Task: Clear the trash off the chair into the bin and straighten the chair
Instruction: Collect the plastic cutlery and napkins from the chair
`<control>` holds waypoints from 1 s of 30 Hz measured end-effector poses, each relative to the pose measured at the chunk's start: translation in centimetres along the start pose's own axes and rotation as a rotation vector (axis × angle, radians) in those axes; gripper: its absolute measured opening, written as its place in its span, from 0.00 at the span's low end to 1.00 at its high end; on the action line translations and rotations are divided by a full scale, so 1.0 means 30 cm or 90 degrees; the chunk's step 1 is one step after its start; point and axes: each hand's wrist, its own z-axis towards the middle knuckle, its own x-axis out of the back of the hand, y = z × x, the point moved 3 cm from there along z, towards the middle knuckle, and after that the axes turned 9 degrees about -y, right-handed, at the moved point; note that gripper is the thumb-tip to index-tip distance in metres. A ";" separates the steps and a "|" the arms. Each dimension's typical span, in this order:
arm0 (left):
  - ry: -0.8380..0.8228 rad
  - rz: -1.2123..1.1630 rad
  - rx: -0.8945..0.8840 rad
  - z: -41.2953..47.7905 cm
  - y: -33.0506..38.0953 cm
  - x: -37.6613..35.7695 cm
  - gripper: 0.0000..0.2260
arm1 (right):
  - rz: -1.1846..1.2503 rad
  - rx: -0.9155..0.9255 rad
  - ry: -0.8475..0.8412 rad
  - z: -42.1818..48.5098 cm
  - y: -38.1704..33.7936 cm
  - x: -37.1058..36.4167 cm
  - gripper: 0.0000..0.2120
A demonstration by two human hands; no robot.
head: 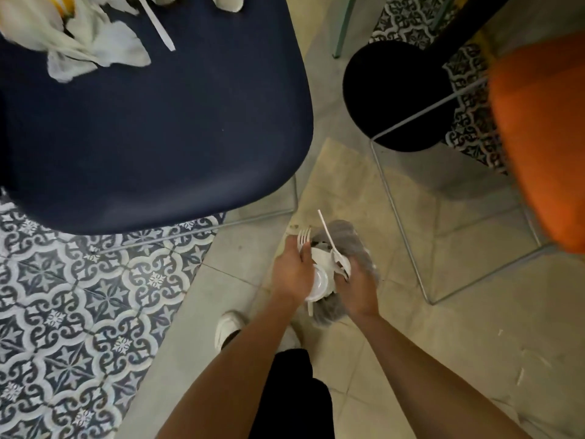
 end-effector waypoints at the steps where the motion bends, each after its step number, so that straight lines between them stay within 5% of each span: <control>1: -0.001 0.007 0.006 0.029 -0.034 -0.033 0.12 | 0.014 -0.008 -0.005 0.025 0.047 -0.030 0.16; 9: -0.019 0.083 0.021 0.273 -0.214 -0.232 0.15 | 0.068 -0.078 0.009 0.257 0.288 -0.200 0.15; 17: -0.115 0.218 0.055 0.420 -0.307 -0.383 0.19 | 0.011 -0.162 -0.150 0.396 0.442 -0.263 0.27; 30: -0.127 0.214 0.084 0.455 -0.341 -0.390 0.18 | 0.069 -0.211 -0.110 0.441 0.420 -0.252 0.19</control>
